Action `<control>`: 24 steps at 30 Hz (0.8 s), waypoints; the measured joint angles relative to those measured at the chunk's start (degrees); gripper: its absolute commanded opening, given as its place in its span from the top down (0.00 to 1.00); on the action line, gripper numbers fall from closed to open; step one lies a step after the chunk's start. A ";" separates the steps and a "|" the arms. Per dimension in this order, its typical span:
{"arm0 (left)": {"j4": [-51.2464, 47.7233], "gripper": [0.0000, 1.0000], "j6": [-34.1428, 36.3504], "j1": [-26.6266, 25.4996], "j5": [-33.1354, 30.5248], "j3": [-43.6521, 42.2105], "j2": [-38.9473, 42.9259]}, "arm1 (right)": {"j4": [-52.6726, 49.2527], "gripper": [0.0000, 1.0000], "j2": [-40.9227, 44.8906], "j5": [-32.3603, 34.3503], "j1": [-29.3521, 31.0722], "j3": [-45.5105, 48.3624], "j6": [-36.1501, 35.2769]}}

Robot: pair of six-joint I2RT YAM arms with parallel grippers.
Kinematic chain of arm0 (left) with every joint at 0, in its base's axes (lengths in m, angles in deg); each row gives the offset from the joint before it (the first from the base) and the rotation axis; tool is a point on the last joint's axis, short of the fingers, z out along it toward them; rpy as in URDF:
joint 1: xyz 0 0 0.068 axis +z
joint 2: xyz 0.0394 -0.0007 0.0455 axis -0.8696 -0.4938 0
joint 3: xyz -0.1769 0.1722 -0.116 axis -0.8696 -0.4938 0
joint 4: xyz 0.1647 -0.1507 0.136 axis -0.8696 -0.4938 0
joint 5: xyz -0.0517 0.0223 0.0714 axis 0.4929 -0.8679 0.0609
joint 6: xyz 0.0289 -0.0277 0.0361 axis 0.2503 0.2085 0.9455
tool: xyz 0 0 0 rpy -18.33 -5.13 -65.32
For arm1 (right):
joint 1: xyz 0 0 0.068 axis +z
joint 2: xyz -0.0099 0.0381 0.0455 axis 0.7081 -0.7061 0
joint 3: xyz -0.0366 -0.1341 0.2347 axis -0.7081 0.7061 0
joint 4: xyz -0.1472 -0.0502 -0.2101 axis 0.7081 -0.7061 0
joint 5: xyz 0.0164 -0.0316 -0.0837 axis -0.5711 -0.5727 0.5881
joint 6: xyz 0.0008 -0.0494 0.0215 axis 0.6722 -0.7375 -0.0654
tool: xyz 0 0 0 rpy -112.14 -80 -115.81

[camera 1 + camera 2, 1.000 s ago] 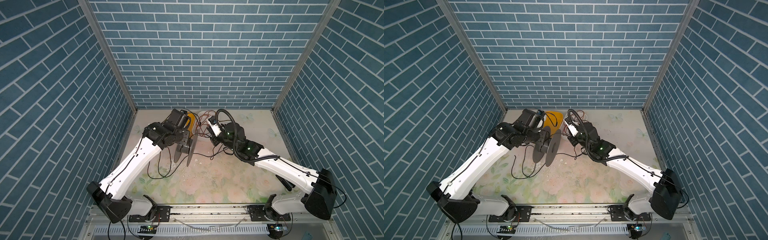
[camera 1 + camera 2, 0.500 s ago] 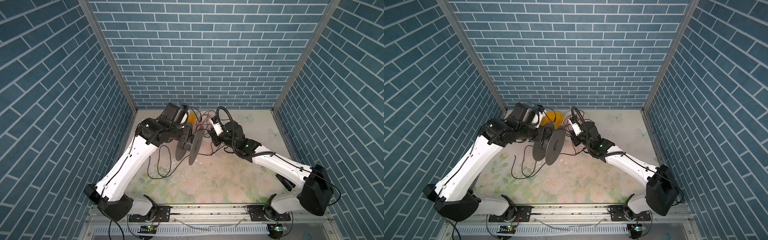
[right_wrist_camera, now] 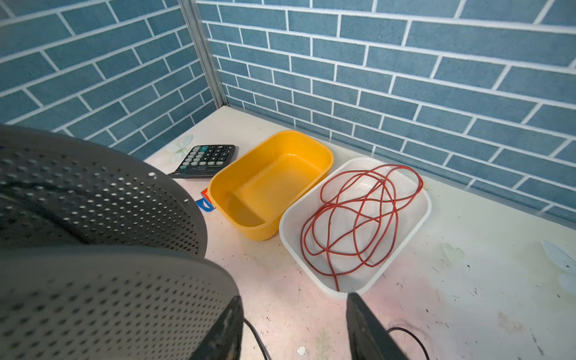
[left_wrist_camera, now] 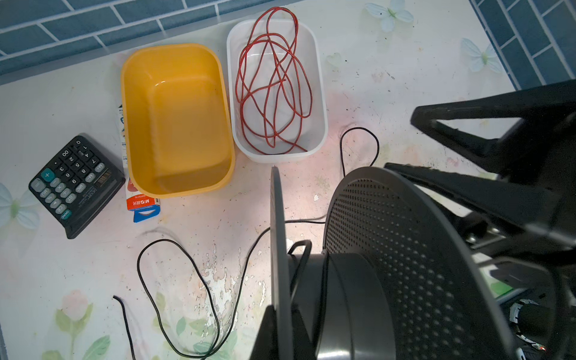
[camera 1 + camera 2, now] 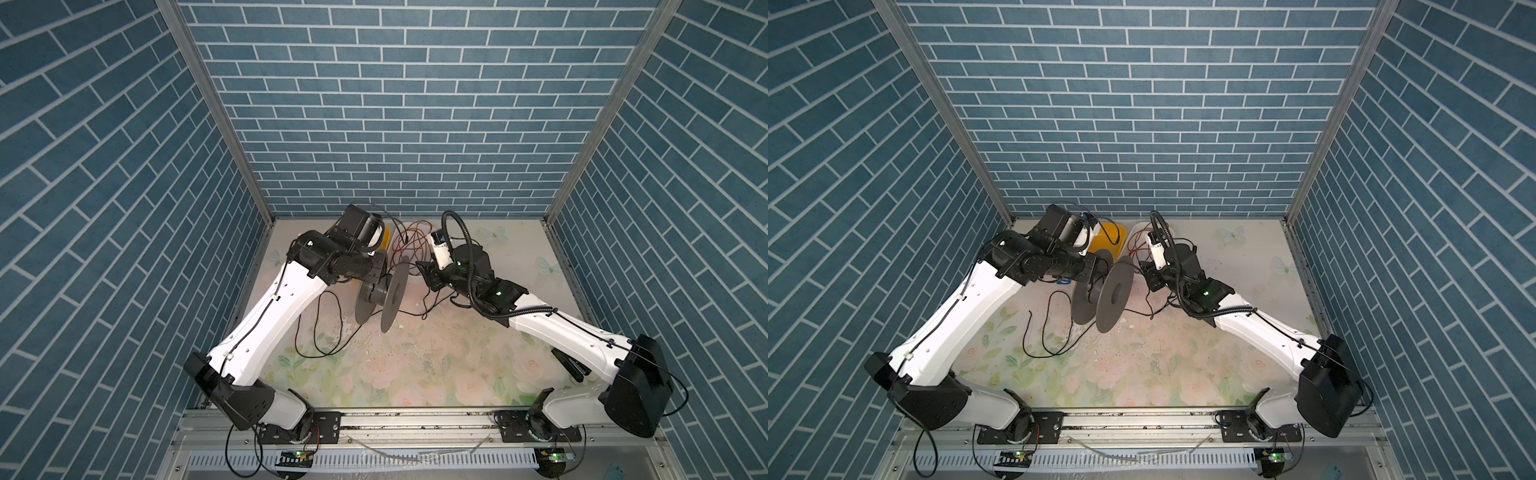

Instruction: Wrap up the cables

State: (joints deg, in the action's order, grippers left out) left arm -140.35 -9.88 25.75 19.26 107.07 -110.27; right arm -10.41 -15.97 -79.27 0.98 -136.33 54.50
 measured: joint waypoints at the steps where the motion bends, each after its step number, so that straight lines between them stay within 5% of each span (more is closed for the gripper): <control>1: 0.04 1.00 0.00 0.31 0.22 -0.04 -0.44 | -0.48 0.37 0.55 0.85 0.00 0.00 0.13; 16: 0.48 1.00 0.09 2.34 3.02 -0.98 -3.85 | -18.75 0.28 8.35 18.16 -0.39 -0.28 -1.81; 24: 0.52 1.00 0.35 2.49 4.07 -0.98 -4.66 | -20.37 0.31 21.05 5.33 -0.44 0.98 -4.92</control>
State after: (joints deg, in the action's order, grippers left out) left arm -139.83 -9.53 28.25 23.32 106.08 -114.93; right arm -30.78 5.08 -73.94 0.55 -135.35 49.59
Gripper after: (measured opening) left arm 0.082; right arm 0.683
